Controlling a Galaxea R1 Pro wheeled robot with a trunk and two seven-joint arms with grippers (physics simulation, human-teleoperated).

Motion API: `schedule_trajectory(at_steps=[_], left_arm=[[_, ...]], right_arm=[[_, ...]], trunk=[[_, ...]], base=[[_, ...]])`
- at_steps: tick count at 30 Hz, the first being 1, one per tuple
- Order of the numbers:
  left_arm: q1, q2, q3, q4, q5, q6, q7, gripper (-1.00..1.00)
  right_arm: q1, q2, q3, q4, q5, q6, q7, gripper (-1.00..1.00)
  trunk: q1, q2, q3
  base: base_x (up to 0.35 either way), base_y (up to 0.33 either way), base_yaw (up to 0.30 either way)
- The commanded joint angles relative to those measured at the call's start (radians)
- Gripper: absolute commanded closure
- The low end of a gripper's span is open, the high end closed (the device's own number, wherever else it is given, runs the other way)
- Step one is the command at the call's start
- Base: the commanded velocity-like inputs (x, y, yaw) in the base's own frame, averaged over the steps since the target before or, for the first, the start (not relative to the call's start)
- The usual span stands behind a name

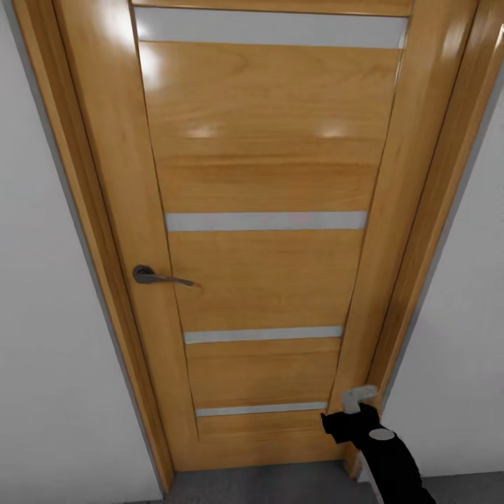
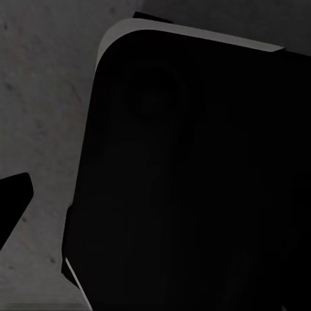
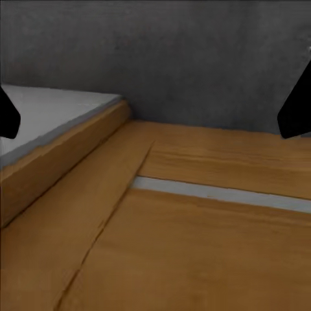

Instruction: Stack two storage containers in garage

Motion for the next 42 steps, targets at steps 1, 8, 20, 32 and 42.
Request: schedule_trajectory(at_steps=[1,8,20,32,42], left_arm=[[0.0,0.0,0.0,-0.001,0.006,-0.002,0.0,-1.0],[0.0,0.0,0.0,-0.001,0.007,-0.002,0.0,-1.0],[0.0,0.0,0.0,-0.001,0.006,-0.002,0.0,-1.0],[0.0,0.0,-0.001,-0.001,0.006,-0.002,0.0,-1.0],[0.0,0.0,-0.001,-0.001,0.006,-0.002,0.0,-1.0]], right_arm=[[-0.054,0.001,0.037,0.0,0.014,0.005,0.004,-1.0],[-0.344,0.176,0.245,0.0,0.434,0.009,0.0,-1.0],[-0.553,0.176,0.277,0.04,0.546,0.001,-0.004,-1.0],[-0.746,0.176,0.275,0.414,0.533,-0.128,-0.008,-1.0],[-0.9,0.176,0.274,0.644,0.403,-0.165,-0.049,-1.0]], trunk=[[0.0,-0.001,-0.001],[0.0,-0.001,-0.001],[0.0,-0.001,-0.001],[0.0,-0.001,-0.001],[0.0,-0.001,-0.001]], base=[[-0.026,0.0,0.0],[-0.004,0.0,0.0],[0.0,0.0,0.0],[0.0,0.0,0.0],[0.0,0.0,0.0]])
